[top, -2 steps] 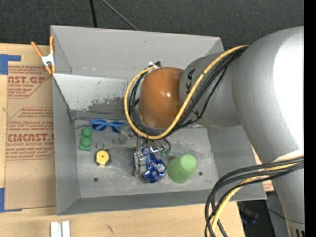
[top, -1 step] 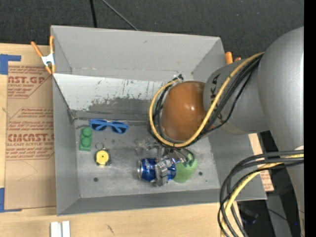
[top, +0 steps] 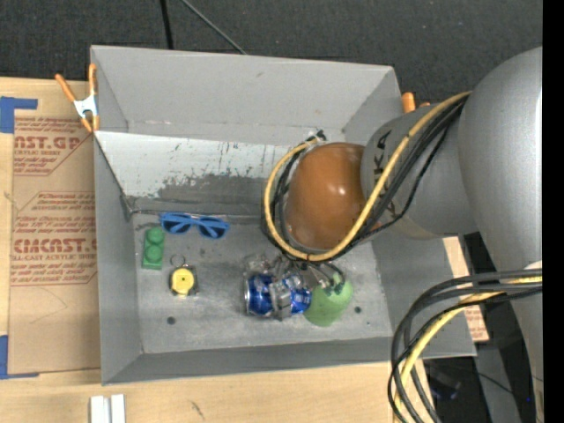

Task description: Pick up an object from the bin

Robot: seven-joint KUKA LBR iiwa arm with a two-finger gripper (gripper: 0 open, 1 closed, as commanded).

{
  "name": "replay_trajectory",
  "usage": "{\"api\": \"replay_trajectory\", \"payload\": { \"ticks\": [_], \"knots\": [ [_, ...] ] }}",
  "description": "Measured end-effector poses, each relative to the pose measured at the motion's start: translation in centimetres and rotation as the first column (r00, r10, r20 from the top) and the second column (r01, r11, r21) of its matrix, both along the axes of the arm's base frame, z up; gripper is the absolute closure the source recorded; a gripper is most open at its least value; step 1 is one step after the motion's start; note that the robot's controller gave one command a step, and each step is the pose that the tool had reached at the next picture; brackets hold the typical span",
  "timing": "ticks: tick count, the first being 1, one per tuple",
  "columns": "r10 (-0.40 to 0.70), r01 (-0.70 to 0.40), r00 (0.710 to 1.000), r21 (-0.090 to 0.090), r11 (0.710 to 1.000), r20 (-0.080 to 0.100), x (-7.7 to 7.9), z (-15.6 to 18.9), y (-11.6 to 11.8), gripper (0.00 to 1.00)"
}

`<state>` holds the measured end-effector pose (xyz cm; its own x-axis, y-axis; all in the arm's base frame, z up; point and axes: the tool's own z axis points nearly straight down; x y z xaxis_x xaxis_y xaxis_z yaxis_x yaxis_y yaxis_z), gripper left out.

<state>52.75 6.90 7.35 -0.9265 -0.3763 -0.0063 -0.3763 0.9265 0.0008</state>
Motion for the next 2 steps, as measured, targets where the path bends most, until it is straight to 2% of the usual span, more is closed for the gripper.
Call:
{"api": "replay_trajectory", "payload": {
  "ticks": [1,2],
  "knots": [
    [0.009,-0.009,1.0,-0.001,1.0,0.005,-3.2,22.2,2.4,1.0],
    [0.15,-0.15,0.989,-0.002,0.989,-0.004,-3.4,20.9,4.8,1.0]
  ]
}}
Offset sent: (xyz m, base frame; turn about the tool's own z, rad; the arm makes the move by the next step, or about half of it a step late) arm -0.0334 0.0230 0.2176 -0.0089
